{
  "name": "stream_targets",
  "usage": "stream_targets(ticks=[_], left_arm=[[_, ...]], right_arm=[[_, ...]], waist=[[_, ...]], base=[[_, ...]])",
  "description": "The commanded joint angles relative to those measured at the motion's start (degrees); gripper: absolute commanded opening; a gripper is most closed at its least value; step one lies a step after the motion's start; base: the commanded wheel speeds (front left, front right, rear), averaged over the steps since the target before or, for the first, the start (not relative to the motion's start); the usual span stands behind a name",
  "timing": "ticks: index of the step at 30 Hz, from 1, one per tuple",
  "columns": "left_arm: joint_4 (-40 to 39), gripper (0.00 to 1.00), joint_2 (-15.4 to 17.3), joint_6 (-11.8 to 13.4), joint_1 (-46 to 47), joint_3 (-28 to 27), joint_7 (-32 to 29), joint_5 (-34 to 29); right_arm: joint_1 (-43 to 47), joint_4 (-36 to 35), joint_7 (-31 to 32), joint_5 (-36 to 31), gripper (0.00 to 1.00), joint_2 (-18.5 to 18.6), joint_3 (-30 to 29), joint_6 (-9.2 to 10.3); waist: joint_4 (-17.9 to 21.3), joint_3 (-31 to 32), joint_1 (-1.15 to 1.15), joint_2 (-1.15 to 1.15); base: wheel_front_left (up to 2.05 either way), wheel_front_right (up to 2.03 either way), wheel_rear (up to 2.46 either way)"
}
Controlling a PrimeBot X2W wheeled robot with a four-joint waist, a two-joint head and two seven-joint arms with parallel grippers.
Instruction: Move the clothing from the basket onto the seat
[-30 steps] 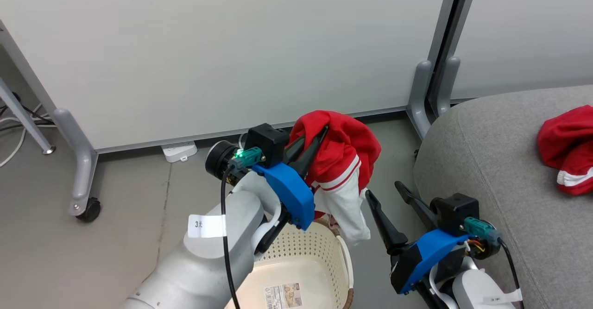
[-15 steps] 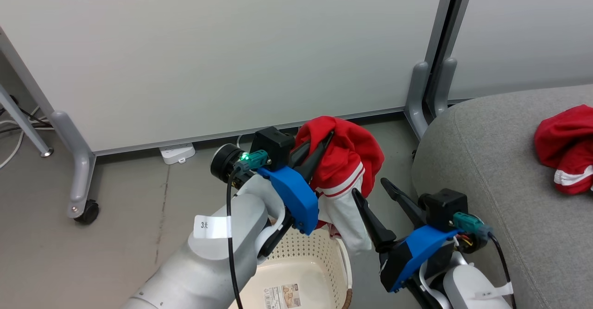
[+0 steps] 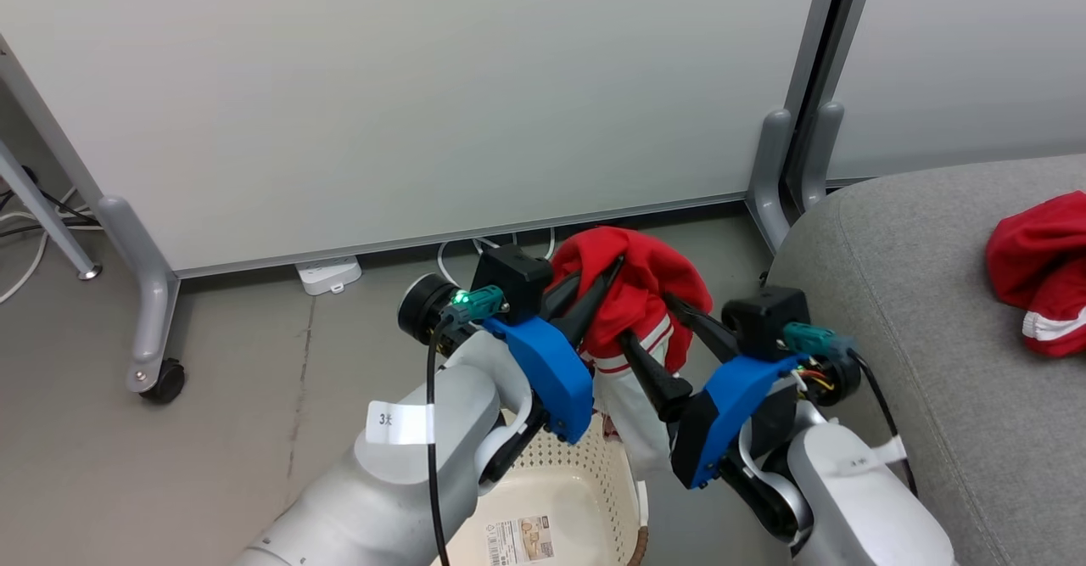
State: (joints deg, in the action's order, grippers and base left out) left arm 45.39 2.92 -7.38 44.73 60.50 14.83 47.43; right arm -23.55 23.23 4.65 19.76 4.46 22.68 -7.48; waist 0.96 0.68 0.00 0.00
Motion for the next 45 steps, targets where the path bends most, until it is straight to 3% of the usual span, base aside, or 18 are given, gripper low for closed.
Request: stream_targets(ticks=[1,8,17,18,19,43,44,45], left_arm=[[-0.2,0.00,0.0,-0.2,0.5,0.4,0.4,0.2],[-1.2,0.00,-0.1,-0.2,1.5,2.3,0.4,1.8],[-1.3,0.00,0.0,-0.2,2.3,3.5,0.4,3.4],[-1.3,0.00,0.0,-0.2,2.4,3.6,0.4,3.5],[-1.3,0.00,0.0,-0.2,2.4,3.8,0.4,3.5],[-0.6,0.00,0.3,-0.2,2.3,3.5,0.5,4.4],[-0.6,0.11,0.3,-0.1,2.3,3.5,0.5,4.4],[-0.6,0.66,0.3,-0.2,2.3,3.3,0.5,4.4]], right_arm=[[-1.1,0.6,0.3,0.6,1.00,0.5,0.7,-0.03],[-4.8,6.6,1.0,4.5,1.00,1.2,7.0,-0.03],[-7.9,14.8,-3.6,7.2,1.00,-0.4,10.9,-0.02],[-8.3,15.7,-4.1,7.5,0.35,-0.6,11.1,-0.03],[-8.7,16.3,-4.9,7.4,0.00,-0.7,11.3,-0.02],[-12.2,24.3,-10.7,10.0,0.00,-1.6,15.2,-0.03],[-12.3,24.6,-10.9,10.1,0.00,-1.6,15.3,-0.03],[-12.5,24.7,-10.9,10.1,0.00,-1.5,15.3,-0.03]], waist=[[-0.1,-0.1,0.00,0.00],[-0.4,-0.5,0.00,0.00],[-0.3,-0.6,0.00,0.00],[-0.3,-0.6,0.00,0.00],[-0.3,-0.5,0.00,0.00],[0.2,-0.3,0.00,0.00],[0.2,-0.3,0.00,0.00],[0.2,-0.2,0.00,0.00]], base=[[0.00,0.00,0.00],[0.00,0.00,0.00],[0.00,0.00,0.00],[0.00,0.00,0.00],[0.00,0.00,0.00],[0.00,0.00,0.00],[0.00,0.00,0.00],[0.00,0.00,0.00]])
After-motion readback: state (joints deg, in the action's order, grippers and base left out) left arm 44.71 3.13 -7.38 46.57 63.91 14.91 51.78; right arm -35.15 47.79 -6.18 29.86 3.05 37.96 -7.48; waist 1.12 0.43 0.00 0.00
